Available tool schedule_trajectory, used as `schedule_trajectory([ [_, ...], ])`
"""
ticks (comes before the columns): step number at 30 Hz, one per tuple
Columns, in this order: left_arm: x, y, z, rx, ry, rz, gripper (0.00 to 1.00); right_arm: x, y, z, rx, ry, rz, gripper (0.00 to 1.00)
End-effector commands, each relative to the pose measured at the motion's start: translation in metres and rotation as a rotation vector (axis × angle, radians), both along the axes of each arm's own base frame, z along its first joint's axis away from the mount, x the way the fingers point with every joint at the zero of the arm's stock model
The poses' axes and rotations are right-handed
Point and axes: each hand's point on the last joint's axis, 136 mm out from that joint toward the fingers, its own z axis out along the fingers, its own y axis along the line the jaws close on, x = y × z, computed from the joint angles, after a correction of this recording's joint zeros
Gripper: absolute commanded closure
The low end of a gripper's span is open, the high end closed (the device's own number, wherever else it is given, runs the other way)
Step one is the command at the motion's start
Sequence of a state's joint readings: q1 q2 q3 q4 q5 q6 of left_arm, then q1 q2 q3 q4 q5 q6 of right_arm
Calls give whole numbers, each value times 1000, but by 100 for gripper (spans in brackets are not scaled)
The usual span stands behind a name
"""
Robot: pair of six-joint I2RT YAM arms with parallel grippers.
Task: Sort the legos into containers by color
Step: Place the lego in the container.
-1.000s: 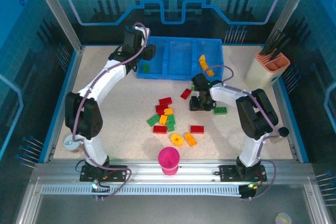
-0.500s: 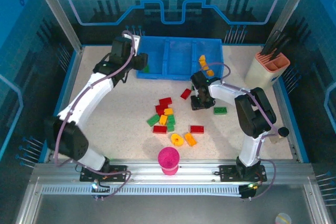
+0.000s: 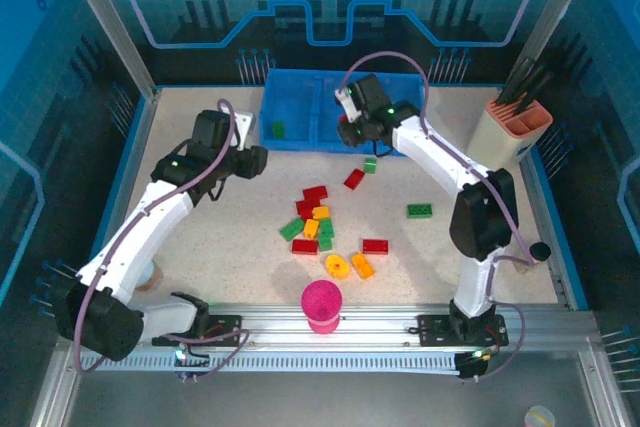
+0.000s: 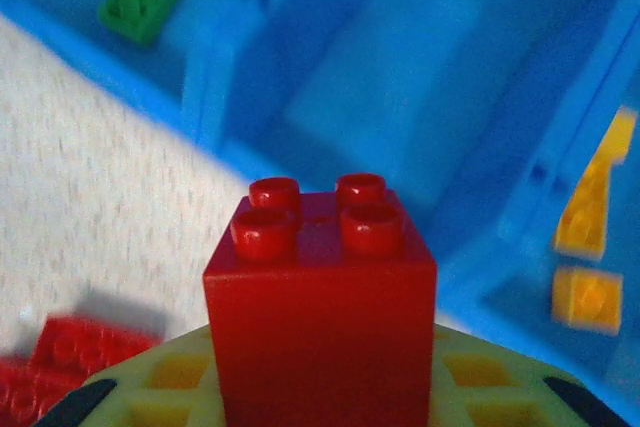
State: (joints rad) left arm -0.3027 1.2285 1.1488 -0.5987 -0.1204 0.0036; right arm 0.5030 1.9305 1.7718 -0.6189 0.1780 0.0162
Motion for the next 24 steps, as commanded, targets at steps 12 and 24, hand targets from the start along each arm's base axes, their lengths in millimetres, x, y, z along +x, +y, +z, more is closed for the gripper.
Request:
schedule_trajectory([
  [12,-64,-36,-96,-109,253,-66,34,86,32,-75,-31,18,31,73],
  [24,-82,-67,-148,-18,398,-194,29,90,24,-110,-18,84,18,63],
])
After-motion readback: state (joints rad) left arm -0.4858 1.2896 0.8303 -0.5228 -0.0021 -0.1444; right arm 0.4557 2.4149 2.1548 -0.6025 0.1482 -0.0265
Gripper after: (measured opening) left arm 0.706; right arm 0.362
